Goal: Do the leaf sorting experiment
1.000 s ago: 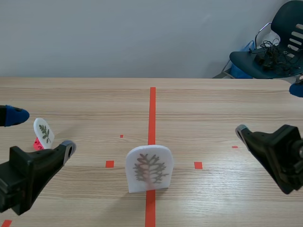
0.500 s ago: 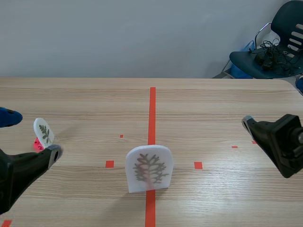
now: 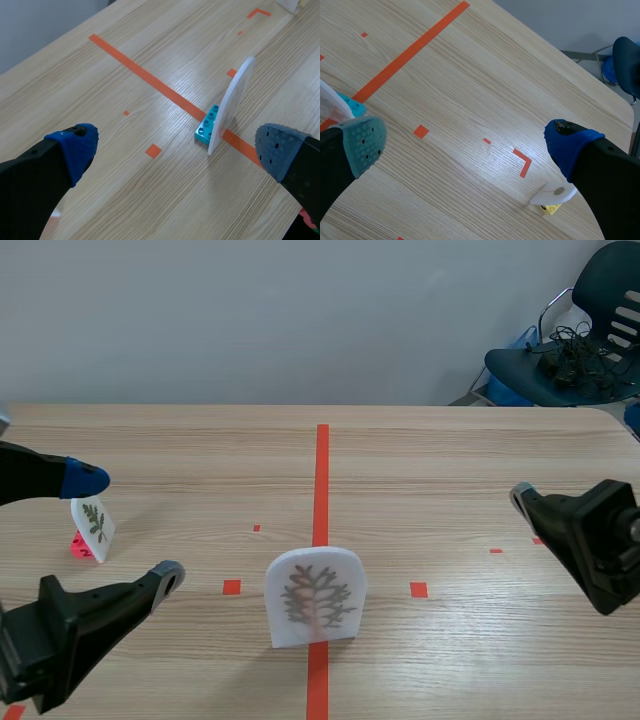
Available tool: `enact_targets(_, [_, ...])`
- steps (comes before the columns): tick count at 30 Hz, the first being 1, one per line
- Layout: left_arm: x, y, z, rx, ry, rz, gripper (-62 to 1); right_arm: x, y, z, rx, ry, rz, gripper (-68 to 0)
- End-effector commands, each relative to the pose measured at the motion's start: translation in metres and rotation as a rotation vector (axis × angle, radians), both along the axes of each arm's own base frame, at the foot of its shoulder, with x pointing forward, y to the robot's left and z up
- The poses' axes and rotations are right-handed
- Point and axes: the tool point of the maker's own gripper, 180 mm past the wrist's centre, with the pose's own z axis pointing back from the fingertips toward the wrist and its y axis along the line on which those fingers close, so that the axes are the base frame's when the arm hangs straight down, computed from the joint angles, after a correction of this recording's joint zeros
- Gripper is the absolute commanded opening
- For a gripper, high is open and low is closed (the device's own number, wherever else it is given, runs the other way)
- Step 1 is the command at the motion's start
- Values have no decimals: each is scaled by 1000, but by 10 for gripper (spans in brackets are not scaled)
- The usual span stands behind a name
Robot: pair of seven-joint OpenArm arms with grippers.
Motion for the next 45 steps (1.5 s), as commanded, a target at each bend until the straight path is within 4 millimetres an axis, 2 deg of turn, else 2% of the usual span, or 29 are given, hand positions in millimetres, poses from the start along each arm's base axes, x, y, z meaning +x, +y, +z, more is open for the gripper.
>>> enact_targets(1, [0, -4, -9, -5, 16, -31, 14, 2, 4, 10, 4, -34, 13, 4])
enact_targets(7, [2, -20, -46, 8, 20, -124, 14, 2, 4, 10, 3, -34, 13, 4])
enact_targets(11, [0, -39, -64, -11, 24, -204, 14, 2, 3, 10, -12, -38, 13, 4])
enact_targets(15, [0, -65, -70, -78, 38, -249, 14, 2, 2, 9, -25, -42, 13, 4])
enact_targets(21, [12, -95, -78, -143, 48, -262, 14, 2, 2, 9, -25, -42, 13, 4])
enact_targets(25, [20, -107, -90, -159, 74, -257, 14, 2, 2, 9, -25, -41, 12, 4])
enact_targets(29, [19, -114, -100, -161, 103, -264, 14, 2, 1, 9, -27, -38, 11, 4])
enact_targets(30, [18, -116, -100, -162, 104, -270, -13, 2, 1, 9, -26, -38, 11, 4])
enact_targets(34, [17, -119, -99, -172, 105, -273, -252, 2, 1, 9, -26, -38, 11, 4])
enact_targets(38, [17, -120, -99, -176, 106, -273, -405, 2, 1, 9, -26, -38, 11, 4])
enact_targets(42, [16, -120, -99, -176, 108, -275, -518, 2, 1, 9, -26, -38, 11, 4])
enact_targets(45, [16, -121, -96, -207, 125, -274, -551, 2, 1, 9, -26, -38, 11, 4])
